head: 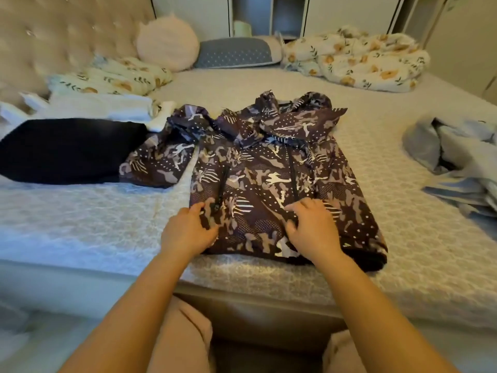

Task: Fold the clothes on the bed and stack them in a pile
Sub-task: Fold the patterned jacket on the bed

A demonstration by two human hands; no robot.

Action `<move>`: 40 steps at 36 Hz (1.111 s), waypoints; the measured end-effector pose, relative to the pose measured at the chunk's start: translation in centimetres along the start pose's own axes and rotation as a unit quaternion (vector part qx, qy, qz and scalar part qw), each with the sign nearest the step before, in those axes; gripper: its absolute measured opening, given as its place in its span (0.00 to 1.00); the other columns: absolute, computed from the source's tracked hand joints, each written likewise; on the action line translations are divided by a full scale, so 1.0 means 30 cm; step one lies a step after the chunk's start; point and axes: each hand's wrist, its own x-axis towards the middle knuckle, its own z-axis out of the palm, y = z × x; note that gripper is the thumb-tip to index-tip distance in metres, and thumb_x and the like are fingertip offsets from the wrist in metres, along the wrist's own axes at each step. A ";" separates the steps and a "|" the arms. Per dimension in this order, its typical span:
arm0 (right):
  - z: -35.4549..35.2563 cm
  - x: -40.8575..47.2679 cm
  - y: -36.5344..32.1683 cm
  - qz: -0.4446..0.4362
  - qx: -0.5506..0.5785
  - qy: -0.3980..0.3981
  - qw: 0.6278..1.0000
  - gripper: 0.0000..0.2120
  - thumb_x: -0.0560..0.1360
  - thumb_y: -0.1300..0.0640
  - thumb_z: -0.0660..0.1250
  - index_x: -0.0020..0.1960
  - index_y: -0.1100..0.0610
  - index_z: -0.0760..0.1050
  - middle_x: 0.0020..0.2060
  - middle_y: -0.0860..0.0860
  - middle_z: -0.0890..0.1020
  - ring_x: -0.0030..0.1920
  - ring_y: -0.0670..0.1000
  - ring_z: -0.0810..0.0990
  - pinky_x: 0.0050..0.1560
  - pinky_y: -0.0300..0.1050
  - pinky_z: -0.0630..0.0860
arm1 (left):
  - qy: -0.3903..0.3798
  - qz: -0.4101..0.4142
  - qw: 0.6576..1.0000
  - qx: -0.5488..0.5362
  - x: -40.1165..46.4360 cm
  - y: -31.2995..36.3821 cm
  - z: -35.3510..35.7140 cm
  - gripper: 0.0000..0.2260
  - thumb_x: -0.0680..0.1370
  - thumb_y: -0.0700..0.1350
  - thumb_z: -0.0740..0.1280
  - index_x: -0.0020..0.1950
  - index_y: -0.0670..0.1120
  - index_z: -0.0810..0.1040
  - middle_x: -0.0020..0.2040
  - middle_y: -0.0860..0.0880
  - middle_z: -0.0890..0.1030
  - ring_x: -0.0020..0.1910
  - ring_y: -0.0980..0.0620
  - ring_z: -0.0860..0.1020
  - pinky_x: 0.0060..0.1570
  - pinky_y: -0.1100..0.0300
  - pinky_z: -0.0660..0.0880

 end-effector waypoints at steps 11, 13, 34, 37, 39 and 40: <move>0.171 0.019 -0.120 -0.063 -0.020 -0.197 0.978 0.28 0.79 0.37 0.49 0.77 0.43 0.50 0.77 0.45 0.49 0.77 0.51 0.46 0.74 0.51 0.46 | 0.012 -0.062 0.982 -0.179 -0.019 -0.124 -0.077 0.19 0.74 0.40 0.68 0.64 0.49 0.75 0.37 0.54 0.78 0.36 0.57 0.74 0.33 0.66 0.67; 0.183 0.012 -0.118 -0.056 -0.020 -0.200 0.978 0.28 0.79 0.37 0.48 0.77 0.42 0.49 0.77 0.44 0.49 0.77 0.50 0.46 0.74 0.50 0.45 | -0.006 -0.050 0.990 -0.130 -0.033 -0.143 -0.062 0.21 0.74 0.41 0.68 0.67 0.49 0.73 0.39 0.53 0.77 0.40 0.54 0.74 0.39 0.62 0.70; 0.050 0.759 0.012 -0.001 -0.075 -0.167 0.983 0.19 0.78 0.48 0.61 0.68 0.50 0.70 0.66 0.52 0.70 0.63 0.56 0.71 0.56 0.50 0.72 | 0.009 0.121 0.987 0.107 0.759 0.225 0.055 0.29 0.75 0.58 0.65 0.74 0.50 0.63 0.71 0.45 0.64 0.70 0.43 0.63 0.68 0.45 0.63; 0.098 0.895 0.029 -0.022 -0.080 -0.103 0.991 0.21 0.78 0.51 0.61 0.70 0.52 0.67 0.65 0.53 0.69 0.65 0.57 0.68 0.59 0.52 0.72 | -0.004 0.115 0.990 0.077 0.904 0.249 0.126 0.38 0.71 0.68 0.65 0.75 0.52 0.60 0.75 0.44 0.59 0.73 0.42 0.58 0.71 0.45 0.59; 0.143 0.984 0.035 -0.024 -0.070 -0.062 0.995 0.23 0.78 0.52 0.62 0.72 0.53 0.63 0.66 0.54 0.68 0.65 0.57 0.68 0.60 0.53 0.72 | -0.010 0.123 0.990 0.069 0.979 0.282 0.183 0.40 0.69 0.72 0.63 0.75 0.54 0.59 0.76 0.45 0.57 0.74 0.41 0.56 0.72 0.45 0.56; 0.170 1.025 0.041 -0.013 -0.070 -0.048 0.996 0.25 0.78 0.52 0.62 0.72 0.54 0.62 0.66 0.54 0.68 0.66 0.57 0.67 0.60 0.53 0.72 | 0.000 0.131 0.989 0.069 1.010 0.300 0.210 0.39 0.69 0.72 0.63 0.75 0.56 0.60 0.76 0.45 0.57 0.74 0.41 0.57 0.72 0.45 0.56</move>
